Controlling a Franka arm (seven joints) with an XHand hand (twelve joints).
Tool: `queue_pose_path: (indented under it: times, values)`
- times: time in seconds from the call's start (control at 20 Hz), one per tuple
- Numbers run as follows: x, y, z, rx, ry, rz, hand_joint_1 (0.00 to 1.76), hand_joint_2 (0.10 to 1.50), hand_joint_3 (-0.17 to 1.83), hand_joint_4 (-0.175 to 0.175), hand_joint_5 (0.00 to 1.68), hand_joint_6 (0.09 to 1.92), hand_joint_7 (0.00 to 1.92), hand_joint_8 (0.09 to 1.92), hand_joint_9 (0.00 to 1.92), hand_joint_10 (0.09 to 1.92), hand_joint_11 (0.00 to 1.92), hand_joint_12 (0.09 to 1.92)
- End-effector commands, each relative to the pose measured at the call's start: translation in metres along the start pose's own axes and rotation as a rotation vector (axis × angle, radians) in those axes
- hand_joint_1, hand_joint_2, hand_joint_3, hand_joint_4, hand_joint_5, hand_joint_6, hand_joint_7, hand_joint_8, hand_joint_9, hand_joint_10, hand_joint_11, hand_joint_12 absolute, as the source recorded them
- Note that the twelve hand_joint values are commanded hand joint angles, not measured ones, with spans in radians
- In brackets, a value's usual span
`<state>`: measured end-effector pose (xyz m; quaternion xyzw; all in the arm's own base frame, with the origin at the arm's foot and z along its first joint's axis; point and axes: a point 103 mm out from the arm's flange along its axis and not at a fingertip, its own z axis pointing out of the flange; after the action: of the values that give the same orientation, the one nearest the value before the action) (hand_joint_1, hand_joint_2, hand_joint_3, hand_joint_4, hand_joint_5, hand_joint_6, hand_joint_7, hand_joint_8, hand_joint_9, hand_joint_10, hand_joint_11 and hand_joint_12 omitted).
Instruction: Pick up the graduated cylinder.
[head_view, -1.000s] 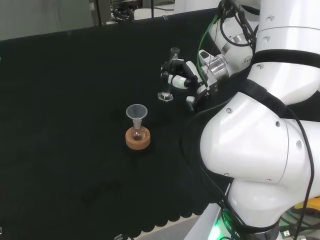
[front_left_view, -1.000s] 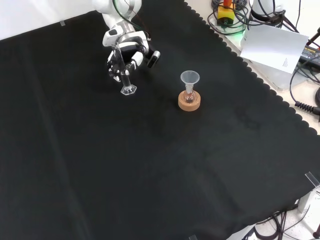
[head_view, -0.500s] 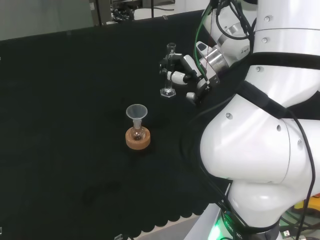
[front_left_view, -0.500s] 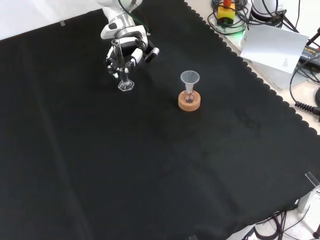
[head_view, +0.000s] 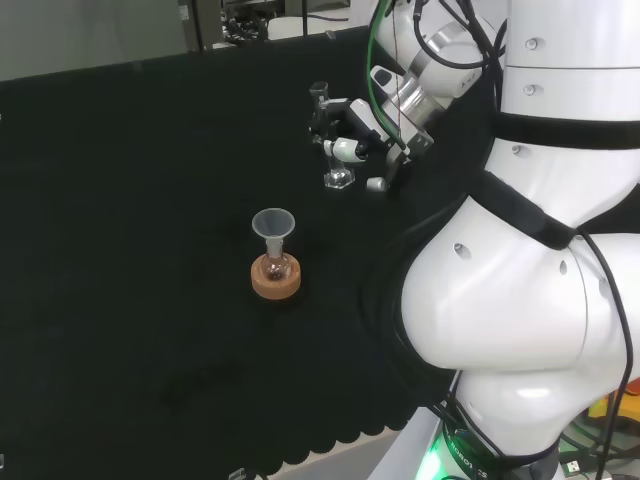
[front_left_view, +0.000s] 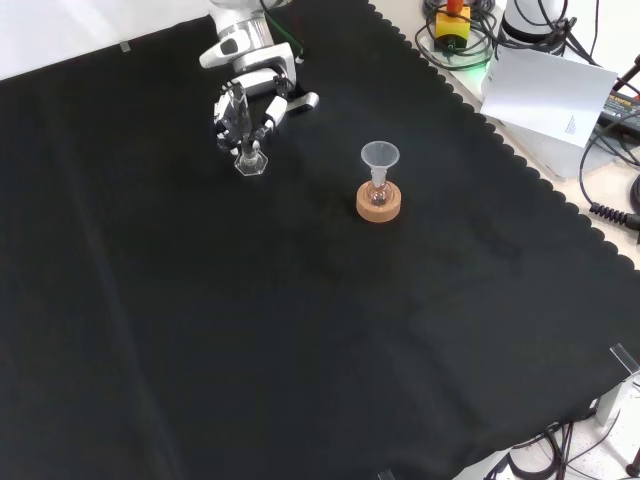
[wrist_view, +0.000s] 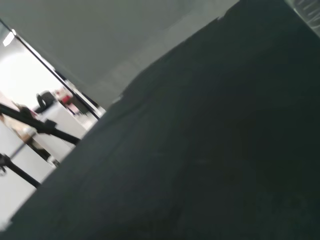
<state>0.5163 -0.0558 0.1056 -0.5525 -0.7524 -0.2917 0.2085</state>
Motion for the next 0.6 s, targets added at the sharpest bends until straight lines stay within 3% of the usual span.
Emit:
queue_pose_path:
  times: [0.05,0.6]
  values:
    - [0.005,-0.007,-0.021,0.069,-0.135,0.002,1.11,1.23,0.00,-0.175,0.77,1.31,0.91,0.74,1.27,0.35,1.14,0.82]
    - [0.021,-0.021,-0.051,0.164,-0.206,0.025,1.12,1.22,0.00,-0.175,0.79,1.29,0.93,0.73,1.31,0.31,1.18,0.78]
